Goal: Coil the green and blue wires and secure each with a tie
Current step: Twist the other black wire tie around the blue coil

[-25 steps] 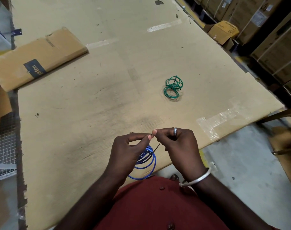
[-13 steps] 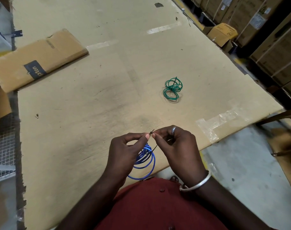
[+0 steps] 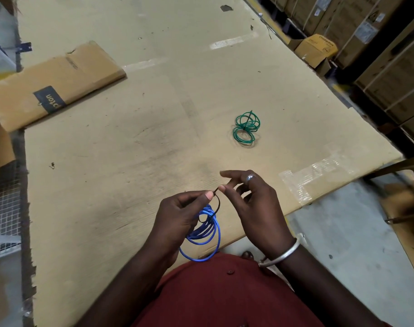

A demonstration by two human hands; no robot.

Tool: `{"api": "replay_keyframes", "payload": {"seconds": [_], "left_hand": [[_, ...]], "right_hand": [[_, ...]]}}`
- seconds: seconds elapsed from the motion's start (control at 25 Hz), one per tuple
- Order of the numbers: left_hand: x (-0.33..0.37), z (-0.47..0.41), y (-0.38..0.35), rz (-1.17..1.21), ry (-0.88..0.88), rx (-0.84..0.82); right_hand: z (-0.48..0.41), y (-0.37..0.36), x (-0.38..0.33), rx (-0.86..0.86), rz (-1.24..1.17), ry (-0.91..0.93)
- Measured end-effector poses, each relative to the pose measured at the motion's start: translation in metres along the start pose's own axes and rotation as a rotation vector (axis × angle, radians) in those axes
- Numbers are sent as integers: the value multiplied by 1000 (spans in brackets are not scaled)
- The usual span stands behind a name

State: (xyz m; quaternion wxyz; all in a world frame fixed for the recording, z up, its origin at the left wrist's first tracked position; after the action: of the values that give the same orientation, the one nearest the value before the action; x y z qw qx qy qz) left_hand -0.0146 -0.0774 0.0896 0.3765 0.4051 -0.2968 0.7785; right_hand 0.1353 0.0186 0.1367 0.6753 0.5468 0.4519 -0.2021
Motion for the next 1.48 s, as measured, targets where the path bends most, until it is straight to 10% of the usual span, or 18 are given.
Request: {"api": "replay_keyframes", "payload": {"seconds": [0.6, 1.08, 1.48], "left_hand": [[0, -13, 7, 61, 13, 44], [2, -21, 10, 465, -53, 101], [0, -32, 9, 541, -6, 134]], "right_hand": [[-4, 1, 0, 122, -107, 42], [-3, -44, 37, -209, -1420, -779], [-36, -22, 44, -102, -1397, -726]]}}
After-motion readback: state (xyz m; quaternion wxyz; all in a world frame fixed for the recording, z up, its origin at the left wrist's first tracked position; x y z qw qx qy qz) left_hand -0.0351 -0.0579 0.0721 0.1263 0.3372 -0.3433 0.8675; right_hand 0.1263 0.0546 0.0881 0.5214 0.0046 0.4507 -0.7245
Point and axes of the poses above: each hand's wrist, its own z-axis away from the middle knuckle, its own y-axis out of the back of the hand, x = y × z, the point moved 7 cm from there along -z, towards the middle knuckle, and after that the axes turned 8 degrees about z, right-handed, at the moved point
